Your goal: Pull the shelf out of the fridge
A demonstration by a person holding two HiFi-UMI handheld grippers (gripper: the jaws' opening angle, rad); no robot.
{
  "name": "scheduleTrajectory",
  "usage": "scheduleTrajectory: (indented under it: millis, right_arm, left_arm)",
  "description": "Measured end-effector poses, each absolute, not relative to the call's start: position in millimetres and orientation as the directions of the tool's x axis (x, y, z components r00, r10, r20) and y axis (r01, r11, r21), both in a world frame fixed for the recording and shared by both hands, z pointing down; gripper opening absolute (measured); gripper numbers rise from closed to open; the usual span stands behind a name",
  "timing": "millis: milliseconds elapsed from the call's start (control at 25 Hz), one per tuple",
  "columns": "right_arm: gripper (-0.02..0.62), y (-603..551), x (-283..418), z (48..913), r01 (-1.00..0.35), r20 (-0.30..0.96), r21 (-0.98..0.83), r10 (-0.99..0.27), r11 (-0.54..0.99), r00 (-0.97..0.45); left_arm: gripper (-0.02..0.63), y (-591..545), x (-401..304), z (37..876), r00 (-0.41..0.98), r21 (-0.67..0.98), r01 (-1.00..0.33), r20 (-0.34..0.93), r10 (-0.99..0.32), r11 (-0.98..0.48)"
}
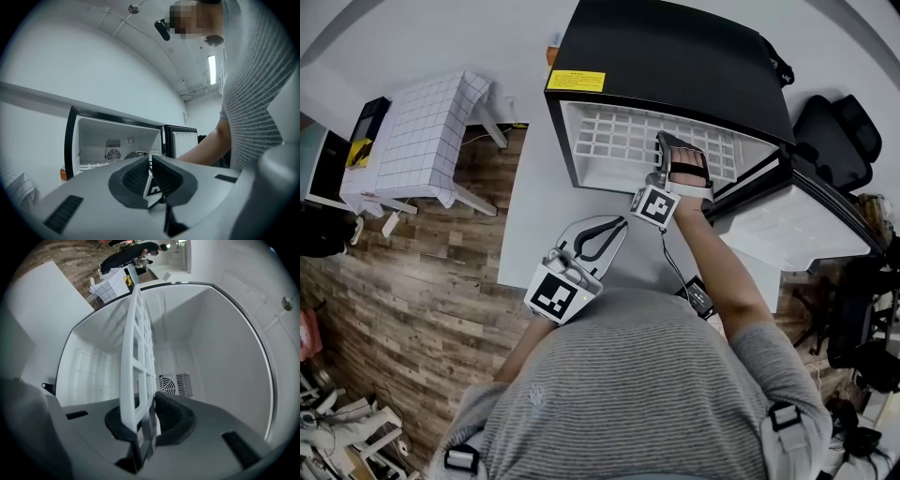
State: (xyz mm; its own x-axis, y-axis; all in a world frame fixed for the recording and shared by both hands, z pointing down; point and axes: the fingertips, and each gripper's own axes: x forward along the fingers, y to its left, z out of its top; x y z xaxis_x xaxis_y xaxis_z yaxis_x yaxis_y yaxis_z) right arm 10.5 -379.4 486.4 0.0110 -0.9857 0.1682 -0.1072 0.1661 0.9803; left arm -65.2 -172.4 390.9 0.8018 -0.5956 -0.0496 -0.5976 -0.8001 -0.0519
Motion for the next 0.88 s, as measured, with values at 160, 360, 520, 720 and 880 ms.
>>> scheduleTrajectory:
  millis: [160,360,520,720,880]
  right_arm:
    - [0.040,-370,10,485,-0.108,0.171,0.980,-0.985,0.168,0.014]
    - [0.040,-362,9,485,-0.108,0.171,0.980,-0.985,0.168,0.013]
    - [0.040,-356,9,486,-0.108,0.170,0.980,-0.985,0.168,0.012]
    - [0.040,-350,8,487,-0.098,0.167,0.981,-0.986,0.165,0.014]
    - [0.040,-347,9,486,-0.091,0.168,0.982,-0.986,0.166,0.015]
  left_arm:
    - [0.012,-170,-64,390,0.805,-0.049,-0.593,-0.048,-0.591,-0.804]
    - [0.012,-167,-64,389,0.807,-0.058,-0.590,-0.052,-0.588,-0.805]
    - [0.012,-162,-63,389,0.808,-0.059,-0.589,-0.058,-0.586,-0.806]
    - [0.012,-158,-65,389,0.809,-0.064,-0.588,-0.064,-0.585,-0.806]
    - [0.012,-155,-66,387,0.809,-0.069,-0.588,-0.063,-0.585,-0.806]
